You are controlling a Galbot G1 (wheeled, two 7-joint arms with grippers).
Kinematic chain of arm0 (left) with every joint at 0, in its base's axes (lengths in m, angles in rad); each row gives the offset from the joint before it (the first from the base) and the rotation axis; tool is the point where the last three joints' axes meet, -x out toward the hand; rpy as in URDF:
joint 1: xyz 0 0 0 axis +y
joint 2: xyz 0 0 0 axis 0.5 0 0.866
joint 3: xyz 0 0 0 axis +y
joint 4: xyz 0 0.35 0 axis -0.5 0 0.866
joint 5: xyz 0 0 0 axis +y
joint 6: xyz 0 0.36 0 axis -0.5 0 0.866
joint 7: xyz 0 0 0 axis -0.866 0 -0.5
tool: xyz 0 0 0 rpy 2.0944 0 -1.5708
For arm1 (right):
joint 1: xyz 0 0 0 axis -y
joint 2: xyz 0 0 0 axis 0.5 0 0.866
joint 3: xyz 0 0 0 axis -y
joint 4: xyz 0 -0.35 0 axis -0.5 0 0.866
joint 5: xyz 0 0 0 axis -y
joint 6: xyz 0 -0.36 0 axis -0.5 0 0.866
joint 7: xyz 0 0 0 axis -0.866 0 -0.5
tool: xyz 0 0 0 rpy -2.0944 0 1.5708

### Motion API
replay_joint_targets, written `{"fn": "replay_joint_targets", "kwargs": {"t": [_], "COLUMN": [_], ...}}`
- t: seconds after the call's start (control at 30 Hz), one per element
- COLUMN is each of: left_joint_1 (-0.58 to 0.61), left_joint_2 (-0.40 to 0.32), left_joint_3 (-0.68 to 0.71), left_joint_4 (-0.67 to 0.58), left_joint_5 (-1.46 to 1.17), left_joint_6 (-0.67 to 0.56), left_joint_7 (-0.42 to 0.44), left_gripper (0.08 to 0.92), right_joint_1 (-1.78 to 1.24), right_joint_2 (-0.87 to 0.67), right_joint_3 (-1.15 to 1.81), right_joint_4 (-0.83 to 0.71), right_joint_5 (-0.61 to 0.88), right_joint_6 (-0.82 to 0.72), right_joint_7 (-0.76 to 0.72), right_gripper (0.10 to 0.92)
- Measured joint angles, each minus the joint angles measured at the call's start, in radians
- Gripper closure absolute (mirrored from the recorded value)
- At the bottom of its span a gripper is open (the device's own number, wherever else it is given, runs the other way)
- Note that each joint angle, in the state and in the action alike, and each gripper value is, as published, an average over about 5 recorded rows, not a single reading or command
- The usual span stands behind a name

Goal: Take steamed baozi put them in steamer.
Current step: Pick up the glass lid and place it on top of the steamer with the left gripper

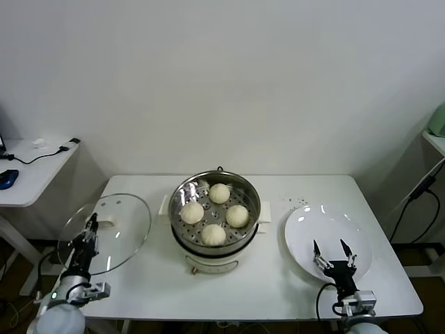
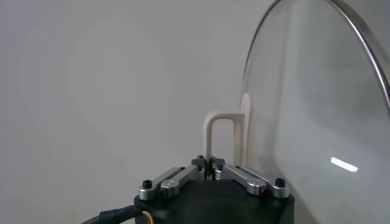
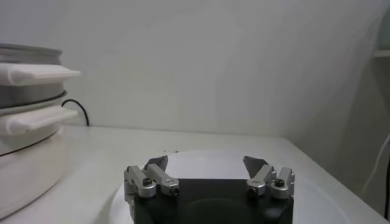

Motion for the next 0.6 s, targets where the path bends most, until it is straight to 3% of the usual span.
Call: {"fn": "replay_joint_targets", "kwargs": {"t": [0.33,0.6], "left_joint_1": [-0.082,-0.199], "left_joint_2": [0.018,-0.064], "left_joint_3": [0.139,0.368], "left_joint_4": [-0.228,-0.283], "left_joint_5": [0.019,0.157], "left_joint_6": [0.217,0.375], "left_joint_7": [0.195,0.327], "left_gripper": [0.865,0.865], "right_joint_1": [-0.011,-0.031], "right_joint_2": [-0.005,0.003], "right_joint_3": [-0.006,-0.011], "right_joint_4": [0.009,0.015], "right_joint_5": [-0.032,-0.047], "right_joint_6": [0.02,0.044], "right_joint_7": [-0.006,-0.013], "right_gripper": [0.203,0.203]}}
